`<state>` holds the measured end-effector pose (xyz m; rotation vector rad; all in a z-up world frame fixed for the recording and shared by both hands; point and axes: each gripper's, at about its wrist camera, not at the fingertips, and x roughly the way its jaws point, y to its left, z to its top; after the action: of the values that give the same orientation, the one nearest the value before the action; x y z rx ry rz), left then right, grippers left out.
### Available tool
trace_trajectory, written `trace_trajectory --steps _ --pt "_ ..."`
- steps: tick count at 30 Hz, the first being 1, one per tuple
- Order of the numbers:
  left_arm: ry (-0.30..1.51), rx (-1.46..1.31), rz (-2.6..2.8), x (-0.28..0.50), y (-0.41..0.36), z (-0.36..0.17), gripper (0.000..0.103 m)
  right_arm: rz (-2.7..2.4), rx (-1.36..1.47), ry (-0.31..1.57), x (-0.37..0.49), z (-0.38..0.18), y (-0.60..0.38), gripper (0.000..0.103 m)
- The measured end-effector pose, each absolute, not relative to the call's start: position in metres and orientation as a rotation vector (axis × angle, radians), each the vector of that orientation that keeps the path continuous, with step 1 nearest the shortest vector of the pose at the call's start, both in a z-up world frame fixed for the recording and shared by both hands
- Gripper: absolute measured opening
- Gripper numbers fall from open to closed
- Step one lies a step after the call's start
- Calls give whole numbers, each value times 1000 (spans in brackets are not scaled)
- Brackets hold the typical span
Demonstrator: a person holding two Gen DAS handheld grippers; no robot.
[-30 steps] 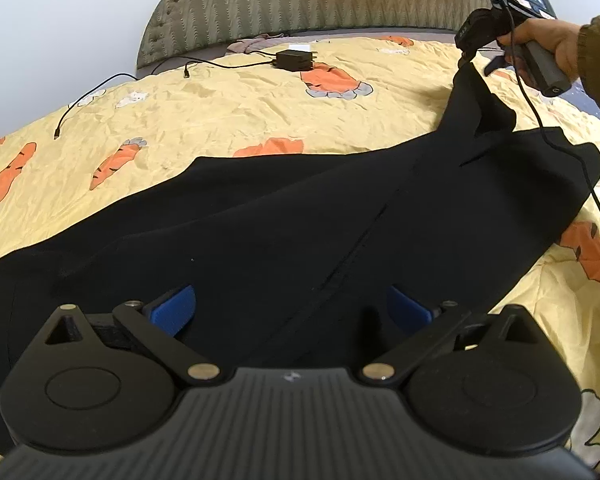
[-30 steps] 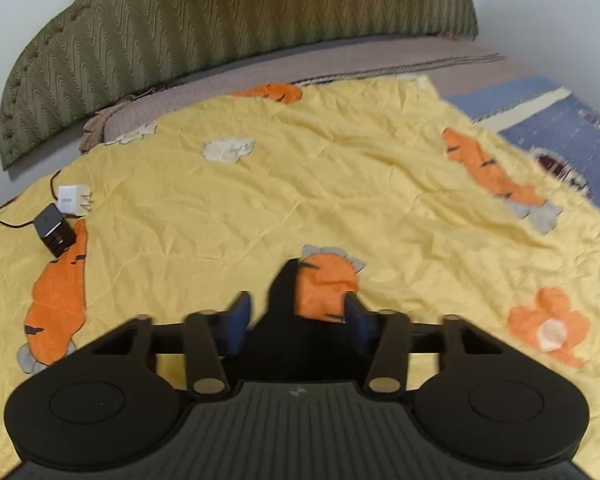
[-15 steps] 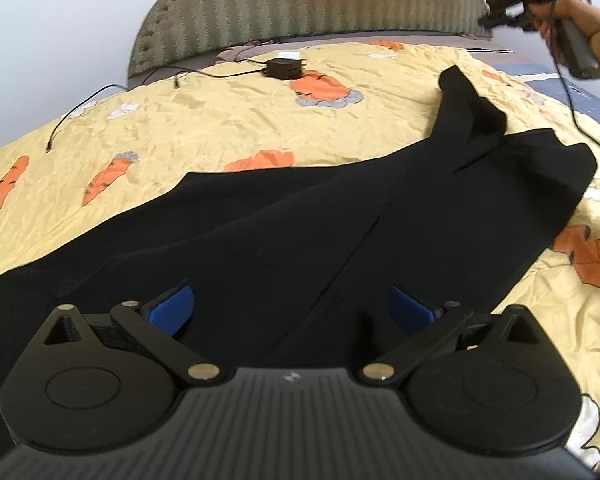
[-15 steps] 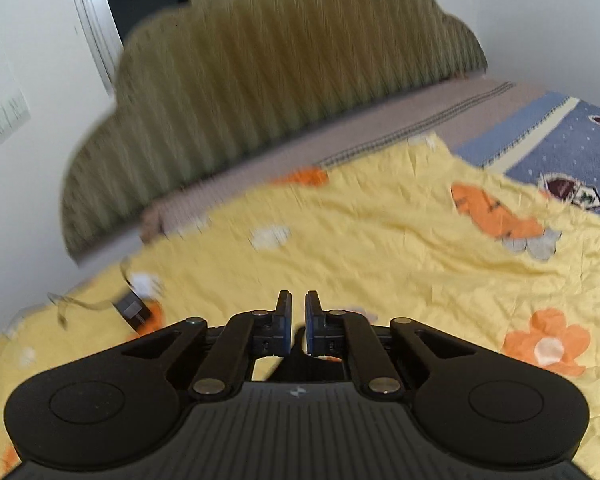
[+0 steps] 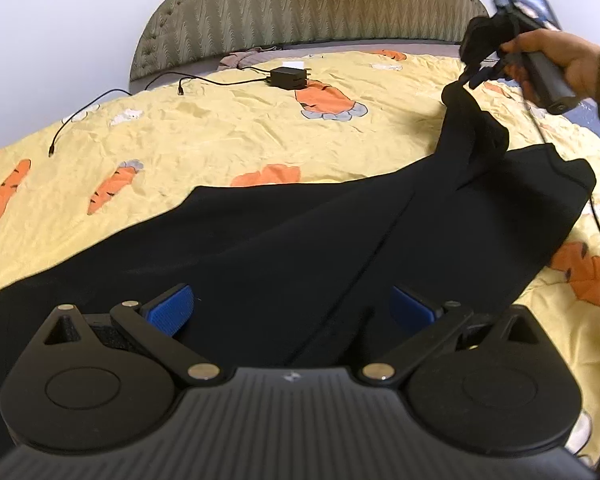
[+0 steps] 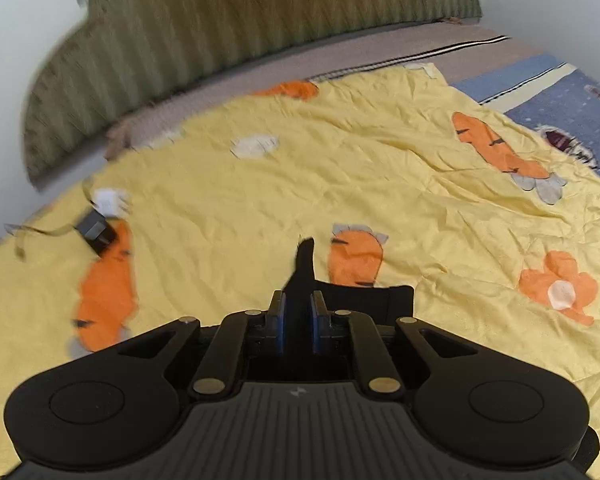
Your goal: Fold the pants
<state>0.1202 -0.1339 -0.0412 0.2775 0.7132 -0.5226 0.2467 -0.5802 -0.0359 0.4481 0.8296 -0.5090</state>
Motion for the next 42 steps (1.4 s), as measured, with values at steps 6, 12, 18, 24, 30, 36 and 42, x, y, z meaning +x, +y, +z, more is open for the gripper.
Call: trace_trajectory --steps 6,12,18,24,30,36,42 --pt "700 307 -589 122 -135 -40 103 -477 433 734 247 -37 -583 85" --pt "729 301 -583 130 -153 -48 103 -565 310 788 251 -25 -591 85" --pt "730 312 -559 130 -153 -49 103 -563 366 844 273 -42 -592 85" --pt "740 311 -532 134 -145 -50 103 -484 377 907 288 -65 -583 12" --pt "744 307 -513 137 -141 -51 103 -463 338 833 270 -46 -582 4" --pt "758 273 -499 136 -137 -49 103 -322 468 571 242 23 -580 4" --pt "731 286 -505 131 -138 -40 103 -298 573 377 161 59 -591 4"
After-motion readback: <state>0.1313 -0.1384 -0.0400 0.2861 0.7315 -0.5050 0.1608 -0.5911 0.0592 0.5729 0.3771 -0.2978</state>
